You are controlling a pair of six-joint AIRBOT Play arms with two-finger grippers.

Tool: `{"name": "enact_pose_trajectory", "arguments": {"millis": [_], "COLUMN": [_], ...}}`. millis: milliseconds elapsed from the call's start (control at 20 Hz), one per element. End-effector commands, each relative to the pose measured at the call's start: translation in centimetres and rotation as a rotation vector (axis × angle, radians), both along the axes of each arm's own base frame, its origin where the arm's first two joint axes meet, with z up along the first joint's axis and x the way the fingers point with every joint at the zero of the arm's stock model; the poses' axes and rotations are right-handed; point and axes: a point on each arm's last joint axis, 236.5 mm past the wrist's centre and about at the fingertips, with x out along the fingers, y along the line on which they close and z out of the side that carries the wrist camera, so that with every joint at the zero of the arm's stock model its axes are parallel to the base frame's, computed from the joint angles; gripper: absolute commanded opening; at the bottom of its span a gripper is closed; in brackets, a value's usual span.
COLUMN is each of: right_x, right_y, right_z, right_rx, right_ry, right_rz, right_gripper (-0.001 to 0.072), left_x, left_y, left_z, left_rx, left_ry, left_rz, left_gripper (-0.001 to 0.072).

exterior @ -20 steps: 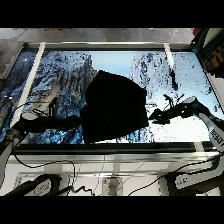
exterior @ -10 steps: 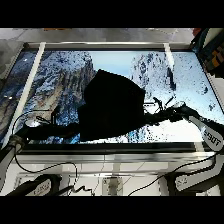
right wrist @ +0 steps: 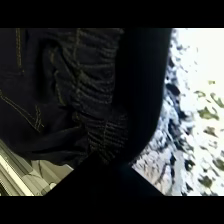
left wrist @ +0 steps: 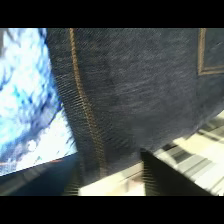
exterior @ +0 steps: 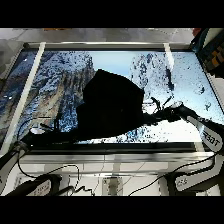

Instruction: Fold the clothes and pants, and hang the long-sleeved shirts on hangers.

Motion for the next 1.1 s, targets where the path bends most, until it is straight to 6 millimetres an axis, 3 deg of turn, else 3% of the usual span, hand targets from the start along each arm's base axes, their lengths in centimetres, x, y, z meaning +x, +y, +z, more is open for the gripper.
{"name": "enact_pose_trajectory", "arguments": {"millis": [0, 100, 200, 350, 500, 650, 750, 800, 900, 1050], "right_x": [-0.7, -0.3, 0.3, -0.3, -2.4, -6.0, -9.3, -11.0, -12.5, -11.7], "right_y": [0.7, 1.0, 1.4, 2.8, 7.0, 10.0, 10.9, 11.0, 10.6, 9.0], "right_z": [0.9, 2.6, 5.5, 12.4, 22.0, 30.8, 35.4, 37.2, 39.9, 43.4], "right_rx": [0.026, 0.020, 0.015, 0.055, 0.235, 0.406, 0.484, 0.506, 0.528, 0.574], "right_ry": [-0.003, -0.055, -0.145, -0.301, -0.469, -0.605, -0.666, -0.688, -0.696, -0.707], "right_rz": [0.039, 0.053, 0.065, 0.108, 0.126, 0.124, 0.125, 0.124, 0.041, -0.174], "right_gripper": [0.0038, 0.0038, 0.0037, 0.0038, 0.0039, 0.0039, 0.0039, 0.0039, 0.0039, 0.0039], "left_x": [1.2, 3.3, 6.7, 11.2, 12.5, 9.5, 6.2, 4.7, 1.9, 0.1], "left_y": [-0.7, -0.5, 0.2, 2.1, 3.4, 4.2, 4.8, 5.2, 6.4, 7.8], "left_z": [-0.1, 1.5, 5.2, 14.6, 26.5, 38.0, 42.9, 44.5, 47.2, 50.1], "left_rx": [0.019, 0.023, 0.017, 0.064, 0.142, 0.224, 0.323, 0.368, 0.487, 0.570], "left_ry": [-0.045, -0.128, -0.248, -0.510, -0.826, -1.140, -1.331, -1.394, -1.505, -1.609], "left_rz": [0.031, 0.010, 0.010, -0.026, -0.025, 0.007, 0.020, 0.040, 0.090, 0.181], "left_gripper": [0.0021, 0.0017, 0.0017, 0.0017, 0.0018, 0.0018, 0.0018, 0.0018, 0.0018, 0.0017]}}
